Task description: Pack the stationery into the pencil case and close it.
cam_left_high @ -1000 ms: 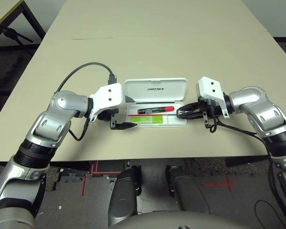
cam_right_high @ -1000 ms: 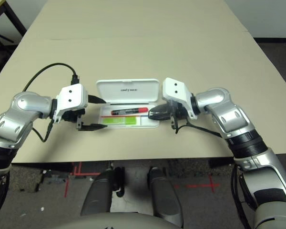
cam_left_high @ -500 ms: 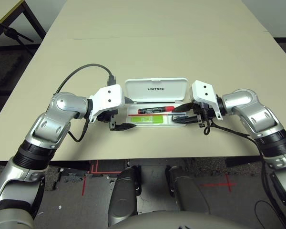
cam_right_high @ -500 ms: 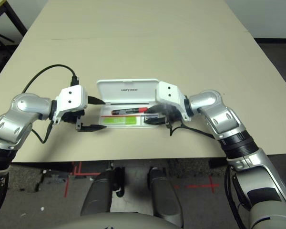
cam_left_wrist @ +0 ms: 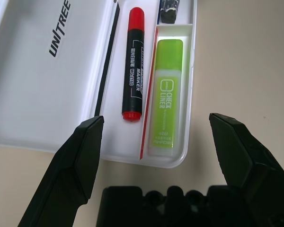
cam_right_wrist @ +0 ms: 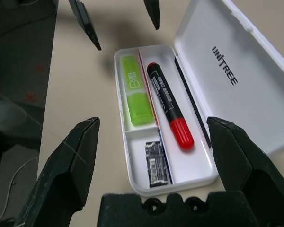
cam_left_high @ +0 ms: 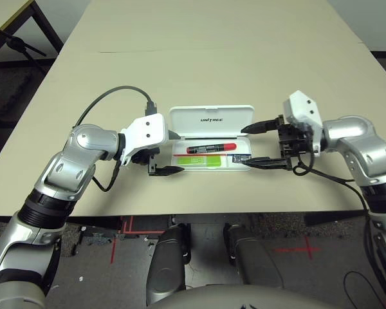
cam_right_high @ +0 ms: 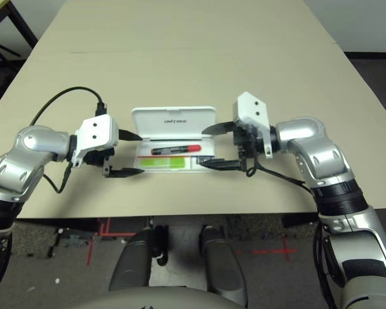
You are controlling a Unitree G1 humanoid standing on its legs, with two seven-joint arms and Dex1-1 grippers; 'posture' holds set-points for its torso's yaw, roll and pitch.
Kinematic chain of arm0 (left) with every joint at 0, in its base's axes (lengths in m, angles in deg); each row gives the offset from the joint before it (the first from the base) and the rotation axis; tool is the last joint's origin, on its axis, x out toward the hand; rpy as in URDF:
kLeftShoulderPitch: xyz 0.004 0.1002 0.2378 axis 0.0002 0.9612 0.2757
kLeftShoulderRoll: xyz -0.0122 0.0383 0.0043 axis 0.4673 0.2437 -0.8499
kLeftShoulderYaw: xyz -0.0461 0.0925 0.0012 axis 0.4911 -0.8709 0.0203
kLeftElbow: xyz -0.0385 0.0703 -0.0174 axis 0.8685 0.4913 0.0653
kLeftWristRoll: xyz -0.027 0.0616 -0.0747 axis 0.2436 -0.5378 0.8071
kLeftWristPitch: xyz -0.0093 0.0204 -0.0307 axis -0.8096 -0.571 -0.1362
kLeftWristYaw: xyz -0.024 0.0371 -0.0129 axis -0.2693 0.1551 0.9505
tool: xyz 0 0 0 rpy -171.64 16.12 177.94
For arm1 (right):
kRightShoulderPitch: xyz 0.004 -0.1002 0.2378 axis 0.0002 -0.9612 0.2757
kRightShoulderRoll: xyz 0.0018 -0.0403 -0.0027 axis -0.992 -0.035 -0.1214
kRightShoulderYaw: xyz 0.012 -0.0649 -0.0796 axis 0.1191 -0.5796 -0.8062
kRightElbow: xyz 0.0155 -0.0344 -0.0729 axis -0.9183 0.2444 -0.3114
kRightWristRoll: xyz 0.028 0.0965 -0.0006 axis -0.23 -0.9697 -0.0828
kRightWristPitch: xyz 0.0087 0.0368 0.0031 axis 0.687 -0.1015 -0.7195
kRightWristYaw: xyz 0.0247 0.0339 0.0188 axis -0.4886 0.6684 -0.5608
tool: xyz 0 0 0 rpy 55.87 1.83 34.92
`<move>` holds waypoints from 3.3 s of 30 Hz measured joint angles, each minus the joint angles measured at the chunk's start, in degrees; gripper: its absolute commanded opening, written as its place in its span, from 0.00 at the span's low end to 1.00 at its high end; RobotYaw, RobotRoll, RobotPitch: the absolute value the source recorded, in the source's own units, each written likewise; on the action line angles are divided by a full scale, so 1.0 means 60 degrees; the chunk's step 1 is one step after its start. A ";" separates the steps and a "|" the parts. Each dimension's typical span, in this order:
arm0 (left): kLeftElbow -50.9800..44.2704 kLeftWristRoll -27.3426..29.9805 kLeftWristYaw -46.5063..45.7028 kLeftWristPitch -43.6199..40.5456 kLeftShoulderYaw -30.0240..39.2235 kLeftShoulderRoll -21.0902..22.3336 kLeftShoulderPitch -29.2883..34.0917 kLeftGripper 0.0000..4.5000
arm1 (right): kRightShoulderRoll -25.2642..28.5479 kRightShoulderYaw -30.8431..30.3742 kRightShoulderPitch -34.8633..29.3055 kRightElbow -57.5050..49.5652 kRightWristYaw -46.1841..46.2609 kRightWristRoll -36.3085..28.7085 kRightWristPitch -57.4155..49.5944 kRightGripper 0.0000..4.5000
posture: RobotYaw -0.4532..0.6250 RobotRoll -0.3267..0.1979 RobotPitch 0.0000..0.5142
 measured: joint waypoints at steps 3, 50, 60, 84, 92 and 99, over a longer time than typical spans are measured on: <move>0.0031 -0.0007 0.0001 0.0061 -0.0005 -0.0017 -0.0027 1.00 | -0.0069 0.0629 -0.0660 -0.0105 0.0275 -0.0278 0.0360 1.00 | 0.37 0.62 0.33; 0.6898 -0.0845 -0.1538 0.1528 0.1095 -0.2145 -0.3174 0.01 | 0.0148 0.2133 -0.3571 -0.1611 0.1814 -0.0984 0.0967 1.00 | 0.30 0.62 0.32; 0.4925 -0.0498 0.0011 0.0875 0.0917 -0.1723 -0.2246 0.01 | 0.0235 0.2146 -0.3610 -0.1592 0.1814 -0.0978 0.0984 1.00 | 0.31 0.62 0.32; 0.2533 -0.0118 0.1283 0.0414 -0.0051 -0.0912 -0.0860 0.01 | 0.0274 0.1911 -0.3239 -0.1295 0.1673 -0.0848 0.1103 1.00 | 0.31 0.62 0.34; 0.2584 -0.0443 0.1094 0.0517 -0.0380 -0.0988 -0.0882 0.01 | 0.0528 0.1888 -0.3422 -0.1307 0.1582 -0.0845 0.0927 1.00 | 0.30 0.62 0.34; 0.2553 -0.0572 0.1022 0.0525 -0.0451 -0.1019 -0.0902 0.01 | 0.0597 0.1844 -0.3562 -0.1453 0.1583 -0.0845 0.0824 1.00 | 0.30 0.62 0.35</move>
